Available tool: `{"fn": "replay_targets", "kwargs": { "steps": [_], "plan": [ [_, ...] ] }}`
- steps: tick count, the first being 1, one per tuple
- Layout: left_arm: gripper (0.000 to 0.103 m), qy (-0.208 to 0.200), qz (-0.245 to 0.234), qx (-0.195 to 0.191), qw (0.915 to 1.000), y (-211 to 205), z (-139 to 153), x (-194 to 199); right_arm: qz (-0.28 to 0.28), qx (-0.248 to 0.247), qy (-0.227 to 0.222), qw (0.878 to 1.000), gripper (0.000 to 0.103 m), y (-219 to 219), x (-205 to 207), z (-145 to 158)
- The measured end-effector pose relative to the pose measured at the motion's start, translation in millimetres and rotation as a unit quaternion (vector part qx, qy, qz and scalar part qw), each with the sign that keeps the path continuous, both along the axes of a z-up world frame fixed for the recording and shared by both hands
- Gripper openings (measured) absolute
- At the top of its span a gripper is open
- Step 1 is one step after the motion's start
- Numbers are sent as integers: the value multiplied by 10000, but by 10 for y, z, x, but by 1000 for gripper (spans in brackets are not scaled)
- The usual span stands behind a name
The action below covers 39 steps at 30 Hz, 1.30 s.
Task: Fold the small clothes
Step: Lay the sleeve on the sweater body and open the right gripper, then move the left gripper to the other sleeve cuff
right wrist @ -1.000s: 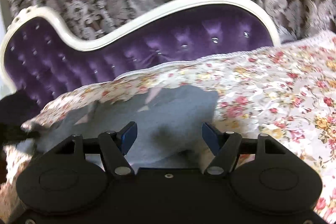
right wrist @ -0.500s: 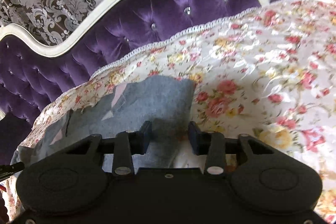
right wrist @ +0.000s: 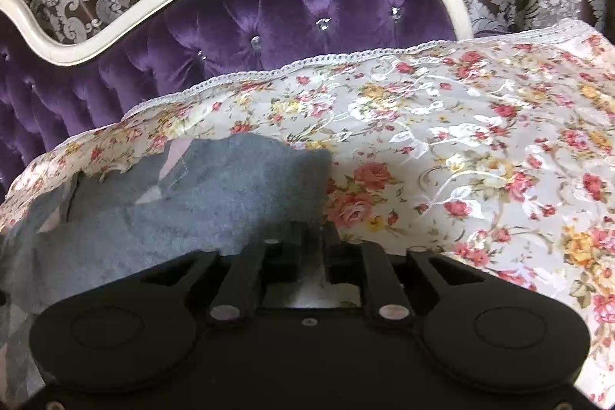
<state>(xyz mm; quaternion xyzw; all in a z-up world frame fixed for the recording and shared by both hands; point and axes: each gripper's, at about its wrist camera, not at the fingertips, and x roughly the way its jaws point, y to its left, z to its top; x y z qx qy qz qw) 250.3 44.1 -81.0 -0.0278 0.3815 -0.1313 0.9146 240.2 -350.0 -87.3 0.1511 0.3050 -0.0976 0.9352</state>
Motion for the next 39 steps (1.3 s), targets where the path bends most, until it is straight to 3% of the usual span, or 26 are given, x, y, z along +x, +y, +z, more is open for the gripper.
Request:
{"fn": "replay_targets", "kwargs": {
  "steps": [2, 7, 13, 19, 22, 30, 39],
  "plan": [
    [70, -85, -86, 233, 9997, -82, -19, -25, -107, -138, -99, 9998, 49, 32, -5, 69],
    [84, -353, -116, 630, 9973, -259, -131, -107, 55, -350, -241, 9991, 50, 111, 115, 214],
    [86, -524, -23, 510, 9973, -247, -157, -147, 38, -414, 280, 9987, 48, 57, 492, 43],
    [95, -543, -76, 473, 9974, -268, -168, -141, -408, -494, 266, 9976, 53, -103, 533, 34],
    [101, -507, -168, 436, 9976, -279, -171, -119, -394, -540, 17, 9978, 55, -40, 376, 155],
    [102, -411, -295, 329, 9982, -196, -92, -224, 36, -477, -777, 9958, 102, 634, -270, 607],
    [102, -573, 226, 137, 9980, 220, 135, -614, 645, -515, -928, 9923, 103, 1626, -750, 520]
  ]
}}
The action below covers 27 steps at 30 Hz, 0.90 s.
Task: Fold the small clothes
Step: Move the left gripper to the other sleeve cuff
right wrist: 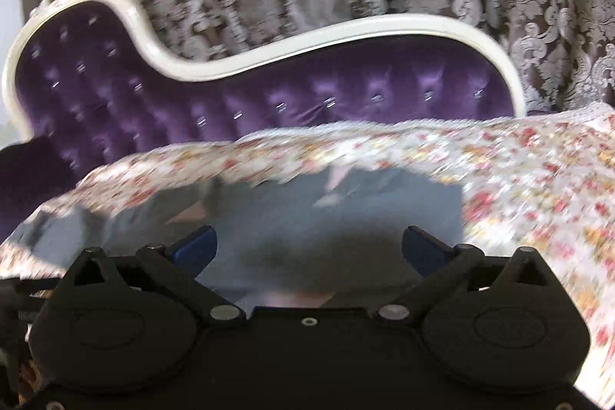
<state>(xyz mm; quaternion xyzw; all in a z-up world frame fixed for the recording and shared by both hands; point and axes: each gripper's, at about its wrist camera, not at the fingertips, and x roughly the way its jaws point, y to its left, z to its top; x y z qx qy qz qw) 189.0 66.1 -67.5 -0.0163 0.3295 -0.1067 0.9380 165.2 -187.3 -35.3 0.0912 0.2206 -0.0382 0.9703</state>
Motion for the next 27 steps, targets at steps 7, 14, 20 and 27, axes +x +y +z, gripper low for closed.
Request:
{"fn": "replay_targets", "kwargs": {
  "steps": [7, 14, 20, 27],
  "plan": [
    [102, 24, 513, 33, 9987, 482, 44, -147, 293, -97, 47, 9995, 103, 701, -135, -283],
    [102, 54, 1109, -199, 9936, 1034, 50, -111, 370, -471, 146, 9981, 103, 1056, -82, -551],
    [102, 3, 1624, -526, 9853, 1573, 104, 68, 163, -235, 419, 9987, 103, 980, -1, -710],
    [102, -14, 2090, -1039, 9724, 2149, 86, 326, 56, -717, 513, 9961, 103, 1147, 12, -782]
  ]
}}
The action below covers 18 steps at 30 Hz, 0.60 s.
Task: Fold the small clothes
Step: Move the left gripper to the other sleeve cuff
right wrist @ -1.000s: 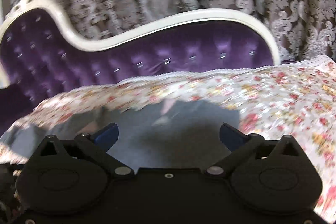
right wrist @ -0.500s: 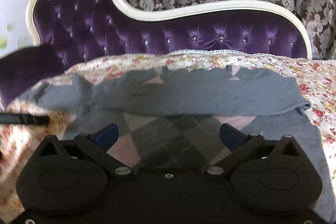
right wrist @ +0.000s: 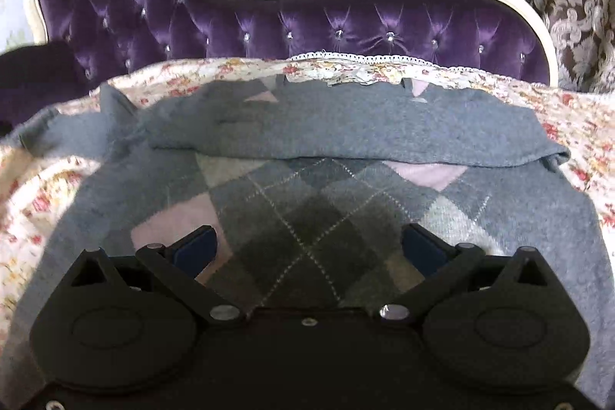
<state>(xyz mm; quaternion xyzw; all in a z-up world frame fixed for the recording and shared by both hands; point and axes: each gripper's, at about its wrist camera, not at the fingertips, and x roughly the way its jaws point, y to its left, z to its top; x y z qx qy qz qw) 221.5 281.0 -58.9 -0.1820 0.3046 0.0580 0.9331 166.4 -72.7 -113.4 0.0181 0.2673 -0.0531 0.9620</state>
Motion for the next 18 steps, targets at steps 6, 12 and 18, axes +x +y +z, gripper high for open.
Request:
{"fn": "replay_targets", "kwargs": {
  "steps": [6, 12, 18],
  "plan": [
    [102, -70, 247, -434, 9987, 405, -8, 241, 1, -62, 39, 10000, 103, 15, 5, 1],
    [102, 82, 352, -671, 9971, 631, -99, 539, -1, -98, 67, 9999, 103, 17, 8, 1],
    [102, 149, 406, -743, 9963, 733, -223, 750, -4, -109, 79, 9999, 103, 23, 16, 4]
  ]
}}
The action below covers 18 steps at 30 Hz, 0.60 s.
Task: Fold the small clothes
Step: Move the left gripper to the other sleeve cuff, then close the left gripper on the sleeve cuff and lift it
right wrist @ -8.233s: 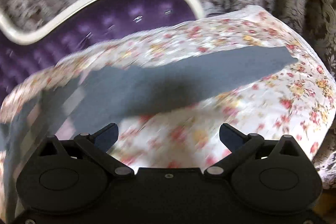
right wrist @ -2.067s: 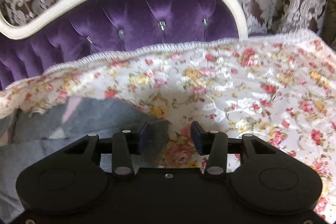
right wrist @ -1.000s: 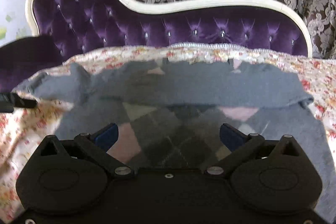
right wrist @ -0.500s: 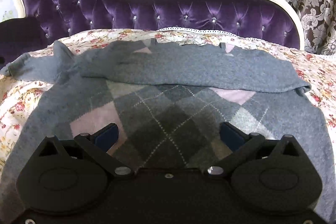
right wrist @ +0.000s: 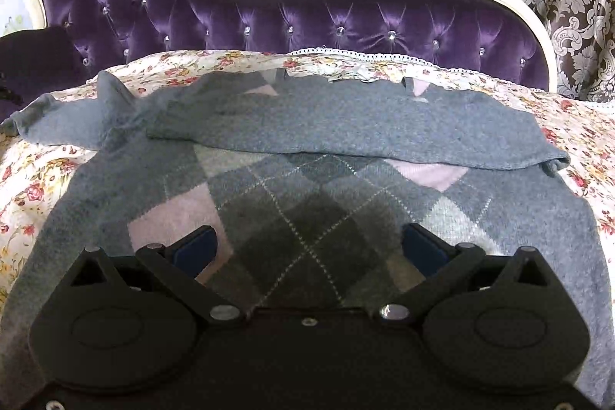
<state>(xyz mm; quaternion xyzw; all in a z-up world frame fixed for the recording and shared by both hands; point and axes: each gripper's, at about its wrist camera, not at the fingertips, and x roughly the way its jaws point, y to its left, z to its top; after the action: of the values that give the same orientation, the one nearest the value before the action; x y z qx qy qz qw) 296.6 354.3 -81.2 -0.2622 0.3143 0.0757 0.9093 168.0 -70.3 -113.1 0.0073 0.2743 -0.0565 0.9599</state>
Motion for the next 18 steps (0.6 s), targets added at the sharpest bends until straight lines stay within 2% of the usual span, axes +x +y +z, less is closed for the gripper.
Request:
{"fn": "replay_targets", "kwargs": {
  "steps": [5, 7, 8, 10, 12, 14, 18],
  "plan": [
    [100, -29, 6, -101, 9999, 69, 10, 122, -1, -23, 10, 10000, 103, 8, 7, -1],
    [86, -19, 85, -124, 9999, 91, 20, 153, -6, -28, 18, 10000, 103, 12, 9, -2],
    [76, 23, 141, -99, 9998, 109, 24, 171, -6, -36, 21, 10000, 103, 13, 9, -2],
    [64, 44, 198, -118, 9997, 147, 27, 187, -7, -44, 24, 10000, 103, 17, 14, -3],
    [4, 61, 295, -313, 9991, 203, -1, 182, -8, -49, 27, 10000, 103, 20, 14, -3],
    [4, -3, 436, -444, 9981, 238, -24, 128, -8, -47, 27, 10000, 103, 21, 14, -2],
    [4, -440, 675, 90, 9967, 184, 187, -98, -12, -48, 30, 10000, 103, 23, 15, -1]
  ]
}}
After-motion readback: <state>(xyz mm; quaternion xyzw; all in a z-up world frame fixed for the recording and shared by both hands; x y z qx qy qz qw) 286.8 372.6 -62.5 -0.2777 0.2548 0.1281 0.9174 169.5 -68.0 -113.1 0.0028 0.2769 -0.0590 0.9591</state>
